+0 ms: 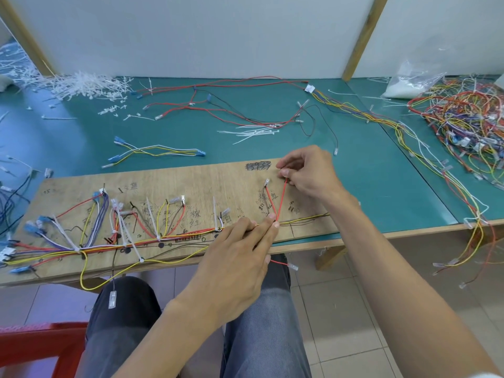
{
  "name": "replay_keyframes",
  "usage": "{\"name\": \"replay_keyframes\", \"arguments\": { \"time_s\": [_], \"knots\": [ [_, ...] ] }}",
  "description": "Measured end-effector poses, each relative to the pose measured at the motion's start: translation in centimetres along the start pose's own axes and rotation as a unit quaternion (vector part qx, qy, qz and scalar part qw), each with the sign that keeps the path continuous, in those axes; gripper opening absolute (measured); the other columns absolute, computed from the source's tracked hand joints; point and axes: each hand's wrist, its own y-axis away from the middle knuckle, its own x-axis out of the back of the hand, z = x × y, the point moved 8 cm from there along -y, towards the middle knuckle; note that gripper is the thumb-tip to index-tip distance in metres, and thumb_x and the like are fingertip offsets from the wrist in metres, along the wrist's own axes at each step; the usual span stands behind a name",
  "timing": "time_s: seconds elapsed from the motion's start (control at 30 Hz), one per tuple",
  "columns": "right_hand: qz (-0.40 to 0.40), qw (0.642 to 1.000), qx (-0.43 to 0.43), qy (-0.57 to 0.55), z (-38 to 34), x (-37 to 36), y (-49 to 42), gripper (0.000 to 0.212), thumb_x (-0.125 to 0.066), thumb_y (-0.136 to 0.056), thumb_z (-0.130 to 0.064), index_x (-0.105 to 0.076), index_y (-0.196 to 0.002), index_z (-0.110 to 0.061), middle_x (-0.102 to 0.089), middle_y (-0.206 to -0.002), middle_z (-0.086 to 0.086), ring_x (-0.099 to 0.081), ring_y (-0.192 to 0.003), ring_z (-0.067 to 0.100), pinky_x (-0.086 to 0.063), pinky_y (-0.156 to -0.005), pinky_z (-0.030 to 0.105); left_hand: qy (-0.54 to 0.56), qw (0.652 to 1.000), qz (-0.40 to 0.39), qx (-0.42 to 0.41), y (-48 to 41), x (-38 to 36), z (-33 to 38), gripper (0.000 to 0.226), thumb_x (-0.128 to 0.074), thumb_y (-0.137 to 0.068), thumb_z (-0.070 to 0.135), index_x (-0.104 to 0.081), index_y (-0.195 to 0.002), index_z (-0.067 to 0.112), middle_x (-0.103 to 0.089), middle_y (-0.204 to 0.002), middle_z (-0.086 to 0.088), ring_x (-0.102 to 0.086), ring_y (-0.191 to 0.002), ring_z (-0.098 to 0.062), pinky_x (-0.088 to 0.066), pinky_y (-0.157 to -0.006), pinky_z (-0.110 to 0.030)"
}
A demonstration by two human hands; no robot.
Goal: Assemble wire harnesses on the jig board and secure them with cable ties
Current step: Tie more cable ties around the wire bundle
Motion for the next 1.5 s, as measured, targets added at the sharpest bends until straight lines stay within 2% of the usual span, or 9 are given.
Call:
{"name": "replay_keyframes", "arguments": {
  "time_s": [0.2, 0.33, 0.53, 0.63, 0.73, 0.83, 0.93, 1.23, 1.5],
  "knots": [
    [0.097, 0.985, 0.041, 0.133, -1.6, 2.2, 1.8, 0.024, -0.093, -0.077, -0.031, -0.080, -0.096, -0.027, -0.067, -0.090, -0.011, -0.060, -0.078, 0.013, -0.053, -0.076, 0.037, 0.006, 1.000, 0.004, 0.003, -0.1, 0.0, -0.1, 0.056, -0.034, -0.108, 0.034, -0.034, -0.161, 0.015, -0.038, -0.164, 0.005, -0.046, -0.123, -0.023, -0.043, -0.107, -0.039],
    [0.185, 0.972, 0.114, 0.087, -3.5, 3.8, 7.2, 0.006, -0.083, -0.089, -0.020, -0.077, -0.090, -0.018, -0.065, -0.085, -0.004, -0.058, -0.072, 0.015, -0.052, -0.075, 0.041, -0.001, 1.000, 0.010, -0.003, -0.1, -0.1, -0.3, 0.058, -0.044, -0.105, 0.032, -0.038, -0.159, 0.014, -0.041, -0.163, 0.003, -0.048, -0.118, -0.024, -0.046, -0.104, -0.039],
    [0.173, 0.971, 0.116, 0.121, -2.2, 1.7, 19.4, 0.027, -0.067, -0.099, -0.051, -0.070, -0.085, -0.028, -0.068, -0.067, -0.021, -0.064, -0.060, 0.002, -0.054, -0.057, 0.033, -0.003, 1.000, 0.017, 0.002, -0.1, -0.3, -0.3, 0.058, -0.048, -0.103, 0.032, -0.039, -0.159, 0.015, -0.040, -0.163, 0.003, -0.048, -0.123, -0.025, -0.046, -0.102, -0.039],
    [0.109, 0.977, 0.035, 0.182, 0.4, -0.7, 22.2, 0.038, -0.060, -0.098, -0.066, -0.075, -0.107, -0.032, -0.077, -0.094, -0.020, -0.073, -0.084, 0.006, -0.061, -0.070, 0.038, -0.004, 1.000, 0.020, 0.002, 0.0, -0.1, -0.3, 0.056, -0.044, -0.105, 0.034, -0.040, -0.158, 0.016, -0.041, -0.163, 0.005, -0.047, -0.124, -0.024, -0.045, -0.101, -0.037],
    [0.050, 0.998, -0.033, 0.025, 2.7, -3.0, 22.5, 0.028, -0.073, -0.096, -0.047, -0.075, -0.117, -0.029, -0.078, -0.103, -0.019, -0.073, -0.097, 0.002, -0.061, -0.085, 0.033, 0.001, 1.000, 0.017, 0.002, -0.1, 0.2, -0.4, 0.055, -0.039, -0.106, 0.034, -0.039, -0.158, 0.018, -0.042, -0.162, 0.007, -0.047, -0.125, -0.022, -0.044, -0.100, -0.036],
    [0.047, 0.980, -0.103, -0.160, 4.2, -3.1, 21.8, 0.009, -0.077, -0.096, -0.016, -0.081, -0.097, -0.025, -0.077, -0.077, -0.003, -0.073, -0.076, 0.014, -0.062, -0.068, 0.031, 0.016, 1.000, -0.001, -0.001, -0.1, 0.2, -0.4, 0.055, -0.032, -0.109, 0.035, -0.035, -0.161, 0.018, -0.038, -0.165, 0.006, -0.045, -0.127, -0.022, -0.044, -0.104, -0.038],
    [0.065, 0.965, -0.088, -0.236, 3.8, -0.7, 21.4, 0.009, -0.076, -0.097, -0.023, -0.083, -0.095, -0.028, -0.074, -0.072, 0.004, -0.066, -0.065, 0.013, -0.056, -0.057, 0.027, 0.026, 1.000, -0.010, 0.003, 0.0, 0.2, -0.4, 0.056, -0.026, -0.110, 0.037, -0.029, -0.163, 0.018, -0.032, -0.168, 0.007, -0.043, -0.130, -0.022, -0.042, -0.108, -0.038],
    [0.051, 0.999, 0.016, 0.000, -0.1, 2.1, 13.4, 0.016, -0.072, -0.098, -0.025, -0.072, -0.083, -0.029, -0.066, -0.067, -0.012, -0.059, -0.063, 0.004, -0.041, -0.058, 0.012, 0.041, 0.999, 0.012, -0.022, 0.5, 1.0, 0.0, 0.052, -0.045, -0.105, 0.025, -0.033, -0.153, 0.013, -0.043, -0.154, 0.004, -0.047, -0.123, -0.023, -0.040, -0.102, -0.034],
    [0.015, 0.996, 0.048, 0.073, -0.1, 1.8, 10.6, 0.008, -0.070, -0.098, -0.030, -0.075, -0.092, -0.028, -0.067, -0.077, -0.014, -0.061, -0.075, 0.005, -0.046, -0.066, 0.023, 0.046, 0.999, 0.012, -0.026, 0.3, 0.7, -0.5, 0.071, -0.060, -0.096, 0.013, -0.027, -0.158, 0.006, -0.048, -0.140, 0.005, -0.047, -0.111, -0.021, -0.046, -0.090, -0.031]
  ]
}}
